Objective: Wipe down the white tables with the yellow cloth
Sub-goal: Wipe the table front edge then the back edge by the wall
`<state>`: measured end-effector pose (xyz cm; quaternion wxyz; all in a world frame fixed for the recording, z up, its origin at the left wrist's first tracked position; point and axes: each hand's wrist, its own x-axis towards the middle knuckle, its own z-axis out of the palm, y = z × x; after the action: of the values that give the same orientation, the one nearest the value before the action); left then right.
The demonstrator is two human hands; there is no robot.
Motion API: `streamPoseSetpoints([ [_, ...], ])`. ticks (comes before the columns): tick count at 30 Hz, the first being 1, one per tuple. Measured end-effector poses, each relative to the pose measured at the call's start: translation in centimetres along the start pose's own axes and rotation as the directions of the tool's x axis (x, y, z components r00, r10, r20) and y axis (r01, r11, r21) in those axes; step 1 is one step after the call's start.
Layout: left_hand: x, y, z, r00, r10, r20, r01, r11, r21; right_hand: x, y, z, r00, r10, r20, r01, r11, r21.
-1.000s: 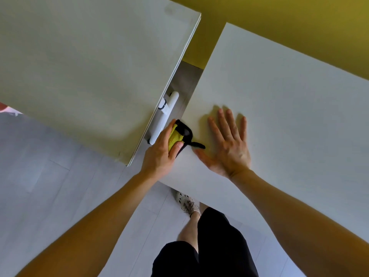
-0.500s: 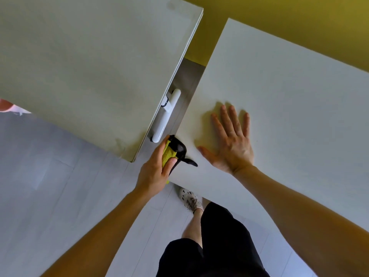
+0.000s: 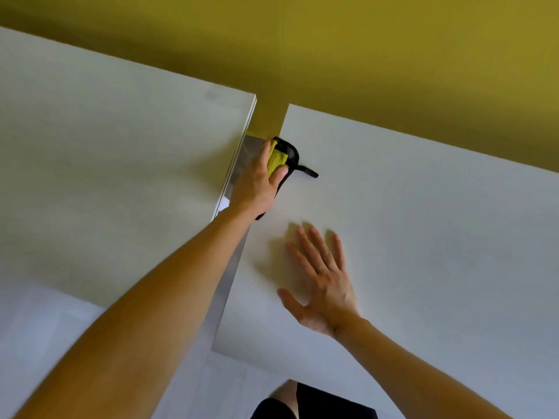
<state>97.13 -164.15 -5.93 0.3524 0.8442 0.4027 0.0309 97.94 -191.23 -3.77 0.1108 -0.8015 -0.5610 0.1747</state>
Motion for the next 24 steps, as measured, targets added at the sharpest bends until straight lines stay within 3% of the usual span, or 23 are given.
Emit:
streamPoseSetpoints([
  [5,-1.1,0.2,-4.8,0.986,0.164,0.005,-0.158,0.940,0.301,0.3,0.1,-0.5,0.998,0.034,-0.062,-0.028,0.995,0.100],
  [8,-0.3,3.1,-7.3,0.922,0.377,-0.092,-0.311,0.859,0.407,1.4,0.9,-1.8,0.954,0.156,-0.254,-0.073,0.949,0.307],
  [10,0.3,6.0,-7.0,0.841,0.541,-0.031,-0.468,0.754,0.460,2.7,1.8,-4.1,0.863,0.342,-0.372,-0.165,0.887,0.432],
  [13,0.6,7.7,-4.5,0.713,0.632,0.303,-0.692,0.568,0.445,5.1,3.8,-8.2,0.659,0.531,-0.533,-0.282,0.831,0.479],
  [14,0.7,7.0,-3.6,0.712,0.612,0.345,-0.700,0.578,0.419,5.9,4.5,-9.3,0.610,0.545,-0.576,-0.310,0.832,0.459],
  [15,0.6,5.8,-2.9,0.748,0.592,0.302,-0.663,0.642,0.384,6.8,5.0,-9.8,0.586,0.544,-0.600,-0.334,0.837,0.433],
  [18,-0.5,2.2,-1.1,0.880,0.469,-0.073,-0.445,0.870,0.214,10.6,4.4,-8.9,0.628,0.584,-0.515,-0.443,0.812,0.381],
  [21,-1.5,1.9,0.5,0.886,0.409,-0.216,-0.393,0.912,0.116,14.0,2.8,-6.4,0.687,0.631,-0.360,-0.604,0.772,0.200],
  [24,-1.2,3.2,2.1,0.886,0.397,-0.239,-0.399,0.916,0.043,14.0,4.3,-5.6,0.733,0.584,-0.348,-0.590,0.801,0.103],
])
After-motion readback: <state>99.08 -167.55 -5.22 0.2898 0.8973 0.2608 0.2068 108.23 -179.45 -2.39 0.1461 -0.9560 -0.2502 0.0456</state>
